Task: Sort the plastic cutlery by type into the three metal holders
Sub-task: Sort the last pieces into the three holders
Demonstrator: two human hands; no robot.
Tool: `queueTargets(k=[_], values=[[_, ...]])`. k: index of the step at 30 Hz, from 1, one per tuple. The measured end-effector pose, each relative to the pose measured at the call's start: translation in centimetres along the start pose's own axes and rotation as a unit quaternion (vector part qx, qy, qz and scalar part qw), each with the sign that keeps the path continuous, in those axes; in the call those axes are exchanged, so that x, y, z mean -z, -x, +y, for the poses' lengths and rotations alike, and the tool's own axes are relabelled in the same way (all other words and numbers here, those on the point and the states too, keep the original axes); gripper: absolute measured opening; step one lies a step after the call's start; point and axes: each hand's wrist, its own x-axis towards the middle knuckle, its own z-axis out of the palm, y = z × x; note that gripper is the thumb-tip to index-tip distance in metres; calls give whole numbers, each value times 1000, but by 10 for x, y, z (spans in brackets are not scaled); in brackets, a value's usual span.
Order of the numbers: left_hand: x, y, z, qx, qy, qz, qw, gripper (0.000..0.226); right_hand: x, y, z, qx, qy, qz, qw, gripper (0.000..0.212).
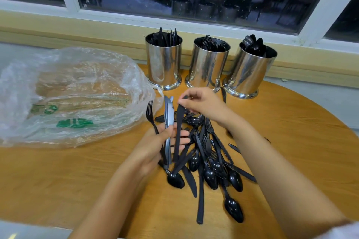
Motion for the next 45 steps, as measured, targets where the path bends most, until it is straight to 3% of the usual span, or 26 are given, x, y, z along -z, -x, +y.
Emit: queueTargets(k=[3, 7, 10, 16, 20, 22, 27, 30, 33, 37, 40, 45], values=[[2, 2, -1, -6, -39, 4, 999, 27, -21, -8, 8, 18, -1, 65, 998, 9], [13, 2, -3, -6, -74, 49, 996, 26, -35, -13, 14, 2, -57, 87, 995, 6], [22, 2, -4, -1, -31, 93, 995, 22, -42, -19, 29, -22, 57, 80, 995, 14], [33, 3, -5, -4, 22, 95, 995, 21, -62, -26, 48, -22, 272, -11, 962, 28], [36, 2, -7, -3, 53, 78, 996, 21, -60, -28, 45, 1, 340, -18, 940, 26], [37, 1, -8, -3, 55, 72, 996, 22, -53, -27, 42, 38, 338, 20, 940, 30], [36, -1, -9, 9, 16, 79, 997, 35, -23, -20, 30, 104, 227, 202, 947, 19], [31, -2, -7, 32, 59, 71, 995, 39, -15, -5, 27, 104, 153, 257, 949, 13], [26, -4, -3, 55, 141, 49, 987, 35, -15, 12, 22, 38, 7, 231, 972, 11], [19, -10, -3, 49, 152, 39, 986, 45, -19, 27, 21, -16, -152, 203, 967, 18], [11, -14, -3, 32, 146, 31, 988, 51, -29, 34, 16, -63, -230, 181, 954, 11], [-1, -19, -7, -33, 102, 25, 994, 54, -59, 49, 5, -114, -286, 113, 945, 17]])
